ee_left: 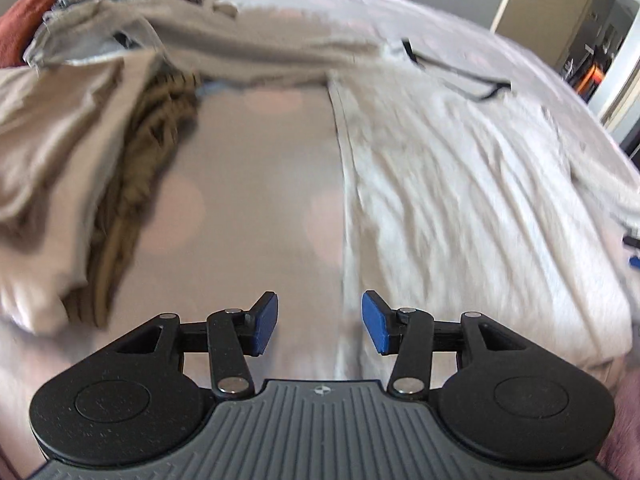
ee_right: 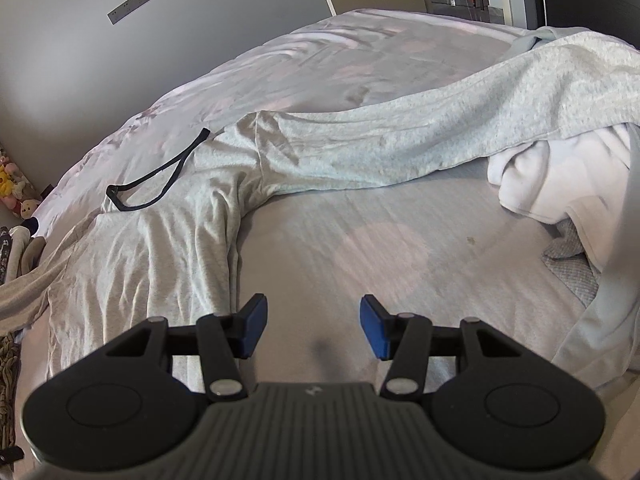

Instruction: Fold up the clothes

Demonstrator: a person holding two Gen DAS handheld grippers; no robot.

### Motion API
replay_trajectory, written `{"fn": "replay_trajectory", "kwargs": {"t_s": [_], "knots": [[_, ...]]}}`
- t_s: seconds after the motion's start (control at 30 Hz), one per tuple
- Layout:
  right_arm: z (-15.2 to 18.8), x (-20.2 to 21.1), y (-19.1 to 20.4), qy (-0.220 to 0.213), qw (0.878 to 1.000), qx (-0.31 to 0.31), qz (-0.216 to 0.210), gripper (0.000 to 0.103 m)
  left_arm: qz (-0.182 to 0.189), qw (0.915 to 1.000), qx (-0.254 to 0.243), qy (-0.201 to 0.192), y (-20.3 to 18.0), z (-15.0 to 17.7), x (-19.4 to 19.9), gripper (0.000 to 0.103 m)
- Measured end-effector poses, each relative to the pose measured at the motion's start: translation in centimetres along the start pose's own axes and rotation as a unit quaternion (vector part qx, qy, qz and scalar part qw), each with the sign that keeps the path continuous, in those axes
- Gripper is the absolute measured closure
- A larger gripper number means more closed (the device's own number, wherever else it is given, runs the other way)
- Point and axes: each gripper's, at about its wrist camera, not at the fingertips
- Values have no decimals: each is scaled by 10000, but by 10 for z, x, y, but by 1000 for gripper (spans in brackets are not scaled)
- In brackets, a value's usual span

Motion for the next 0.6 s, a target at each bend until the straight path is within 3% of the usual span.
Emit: {"fn": "replay_trajectory", "kwargs": {"t_s": [0.17, 0.23, 0.3, 0.6], "knots": [[1, 2, -1, -16, 10000, -13, 77, 48, 17, 9996, -183, 208, -9, 25, -6, 63], [1, 4, -2, -25, 10000, -31, 83, 47, -7, 9996, -244, 146, -10, 30, -5, 75], [1, 5, -2, -18, 9999, -33, 106, 47, 41, 9997, -253, 61, -10, 32, -2, 98], [2, 4, 0, 44, 9999, 2, 146, 46, 33, 9999, -15, -113, 0, 30, 6, 100]]}}
Point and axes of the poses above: each gripper's, at about its wrist camera, not at the fingertips, and x roughly against the way its jaws point, y to its left, z to its underside, and after that the axes turned 10 degrees about -y, right-handed
